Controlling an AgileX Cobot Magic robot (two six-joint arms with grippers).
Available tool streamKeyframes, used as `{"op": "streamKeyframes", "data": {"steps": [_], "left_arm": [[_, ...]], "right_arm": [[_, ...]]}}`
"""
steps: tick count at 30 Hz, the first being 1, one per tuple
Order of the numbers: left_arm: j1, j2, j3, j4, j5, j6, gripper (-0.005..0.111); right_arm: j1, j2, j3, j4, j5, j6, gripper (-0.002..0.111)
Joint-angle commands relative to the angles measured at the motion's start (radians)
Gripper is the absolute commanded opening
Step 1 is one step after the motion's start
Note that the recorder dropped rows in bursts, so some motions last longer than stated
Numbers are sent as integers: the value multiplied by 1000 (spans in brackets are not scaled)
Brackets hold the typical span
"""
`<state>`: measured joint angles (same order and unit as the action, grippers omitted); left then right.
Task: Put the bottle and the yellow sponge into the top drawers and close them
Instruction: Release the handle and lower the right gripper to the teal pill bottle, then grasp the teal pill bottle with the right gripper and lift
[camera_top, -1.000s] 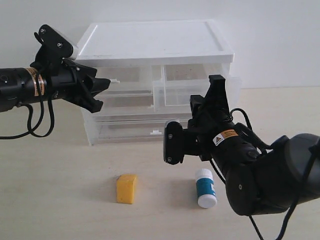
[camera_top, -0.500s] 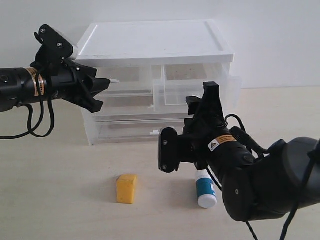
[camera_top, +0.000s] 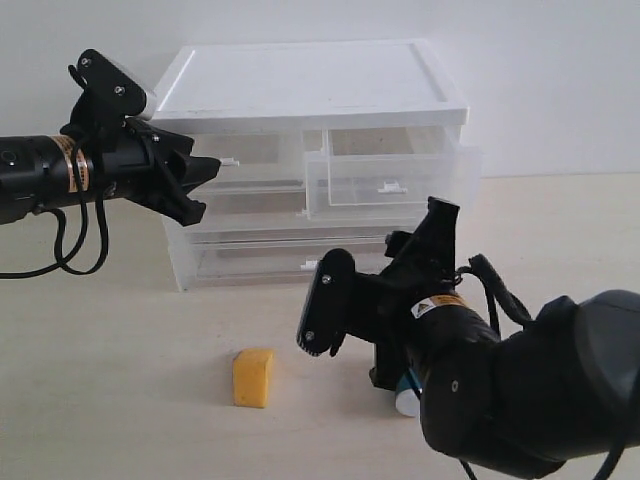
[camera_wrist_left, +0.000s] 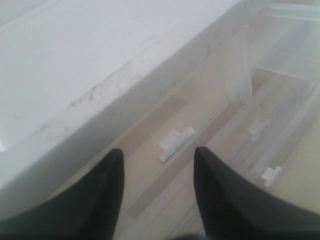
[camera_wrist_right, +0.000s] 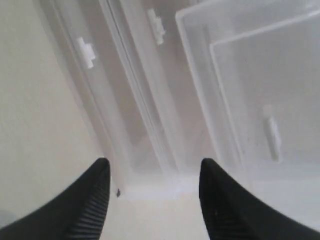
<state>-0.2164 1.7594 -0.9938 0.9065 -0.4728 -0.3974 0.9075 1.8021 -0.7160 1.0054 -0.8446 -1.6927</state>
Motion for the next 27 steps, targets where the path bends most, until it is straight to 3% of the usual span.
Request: {"op": "streamKeyframes", "data": {"steps": [1,4,11,16,27], "left_arm": [[-4,-5,-4,-6,2,-7,42],[-4,-5,-4,-6,2,-7,42],[-4,-5,-4,-6,2,-9,42],[-4,-5,-4,-6,4,-12,42],[-4,-5,-4,-6,6,-14,42]], "right_arm": [[12,-26,6,152,10,-21,49],[48,-67,6,270,56,-16,49],[61,-145,6,739,141,-71,49],[49,-148,16,739,228,63,49],[-213,-148,47,739,731,190,49]]}}
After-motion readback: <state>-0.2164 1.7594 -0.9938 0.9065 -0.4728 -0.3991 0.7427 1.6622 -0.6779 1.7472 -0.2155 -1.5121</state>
